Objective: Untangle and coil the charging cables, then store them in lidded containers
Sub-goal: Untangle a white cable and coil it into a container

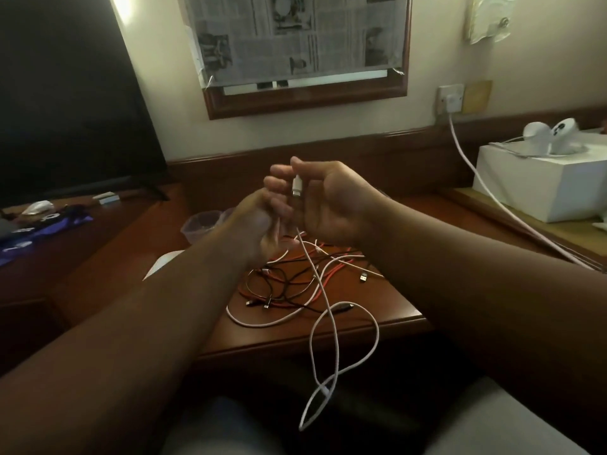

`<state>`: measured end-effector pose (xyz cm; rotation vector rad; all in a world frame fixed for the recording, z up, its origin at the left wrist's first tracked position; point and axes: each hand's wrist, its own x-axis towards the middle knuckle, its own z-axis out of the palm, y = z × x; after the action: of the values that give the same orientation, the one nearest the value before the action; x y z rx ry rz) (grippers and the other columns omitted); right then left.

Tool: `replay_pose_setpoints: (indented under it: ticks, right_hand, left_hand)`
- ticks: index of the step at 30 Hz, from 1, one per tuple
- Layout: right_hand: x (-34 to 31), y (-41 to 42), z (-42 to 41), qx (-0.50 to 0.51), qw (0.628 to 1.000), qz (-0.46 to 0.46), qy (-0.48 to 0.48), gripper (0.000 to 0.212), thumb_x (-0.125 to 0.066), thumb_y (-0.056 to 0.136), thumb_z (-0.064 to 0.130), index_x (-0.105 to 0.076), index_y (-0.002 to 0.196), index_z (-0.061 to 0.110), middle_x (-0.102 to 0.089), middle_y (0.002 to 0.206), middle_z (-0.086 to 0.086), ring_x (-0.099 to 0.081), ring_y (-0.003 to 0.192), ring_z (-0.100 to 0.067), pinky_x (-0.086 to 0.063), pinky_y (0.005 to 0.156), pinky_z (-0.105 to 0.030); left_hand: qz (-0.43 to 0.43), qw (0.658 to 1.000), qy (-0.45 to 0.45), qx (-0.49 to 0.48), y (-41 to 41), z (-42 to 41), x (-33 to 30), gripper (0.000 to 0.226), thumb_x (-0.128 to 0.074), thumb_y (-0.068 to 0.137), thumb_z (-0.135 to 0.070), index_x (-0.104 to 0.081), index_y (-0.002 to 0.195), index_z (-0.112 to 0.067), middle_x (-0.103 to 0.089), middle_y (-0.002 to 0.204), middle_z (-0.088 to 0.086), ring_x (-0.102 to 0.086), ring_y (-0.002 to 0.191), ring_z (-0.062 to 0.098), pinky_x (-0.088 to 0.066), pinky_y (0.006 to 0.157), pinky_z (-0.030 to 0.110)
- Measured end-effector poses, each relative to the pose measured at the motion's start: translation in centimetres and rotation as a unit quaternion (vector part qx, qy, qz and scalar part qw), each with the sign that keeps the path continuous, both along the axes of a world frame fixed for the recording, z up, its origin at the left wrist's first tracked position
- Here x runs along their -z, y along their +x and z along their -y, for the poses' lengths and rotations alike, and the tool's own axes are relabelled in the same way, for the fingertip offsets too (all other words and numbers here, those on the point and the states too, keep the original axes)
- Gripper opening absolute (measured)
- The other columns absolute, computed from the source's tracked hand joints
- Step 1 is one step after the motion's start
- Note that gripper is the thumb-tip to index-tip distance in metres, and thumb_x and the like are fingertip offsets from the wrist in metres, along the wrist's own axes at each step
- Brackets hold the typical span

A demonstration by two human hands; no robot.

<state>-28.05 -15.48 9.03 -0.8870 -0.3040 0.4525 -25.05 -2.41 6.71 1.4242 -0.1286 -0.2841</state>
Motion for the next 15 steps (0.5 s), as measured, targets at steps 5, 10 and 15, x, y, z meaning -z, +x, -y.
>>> replay_pose_setpoints:
  ticks: [5,10,15]
  right_hand:
    - [-0.9,3.6,0.4,0.309,0.826,0.396,-0.255,0.019,-0.049,0.102,0.010,-0.063,0.114,0.005,-0.068,0.101,-0.003,-0.066,0.082,-0.001,-0.052,0.073,-0.014]
    - [0.1,7.5,2.4,0.167,0.498,0.513,-0.680,0.008,-0.053,0.100,0.018,-0.060,0.104,0.020,-0.060,0.091,0.009,-0.058,0.076,-0.004,-0.039,0.056,-0.010]
    - [2.0,7.2,2.3,-0.133,0.842,0.206,-0.481,0.055,-0.024,0.104,0.049,-0.056,0.076,0.015,-0.035,0.056,0.001,-0.025,0.045,-0.015,-0.019,0.046,-0.030]
  left_hand:
    - [-0.005,0.999,-0.016,0.047,-0.2,-0.3,1.4,0.023,-0.052,0.097,-0.024,-0.073,0.099,-0.015,-0.060,0.070,-0.001,-0.054,0.061,0.012,-0.046,0.056,0.029]
    - [0.205,0.937,0.284,-0.006,0.7,-2.8,0.1,0.015,-0.055,0.100,-0.019,-0.069,0.102,-0.023,-0.061,0.055,-0.014,-0.054,0.047,-0.002,-0.040,0.046,0.015]
    - [0.378,0.859,0.341,-0.056,3.0,-5.1,0.1,0.005,-0.068,0.091,-0.023,-0.071,0.087,-0.023,-0.067,0.071,-0.010,-0.061,0.062,0.002,-0.048,0.058,0.018]
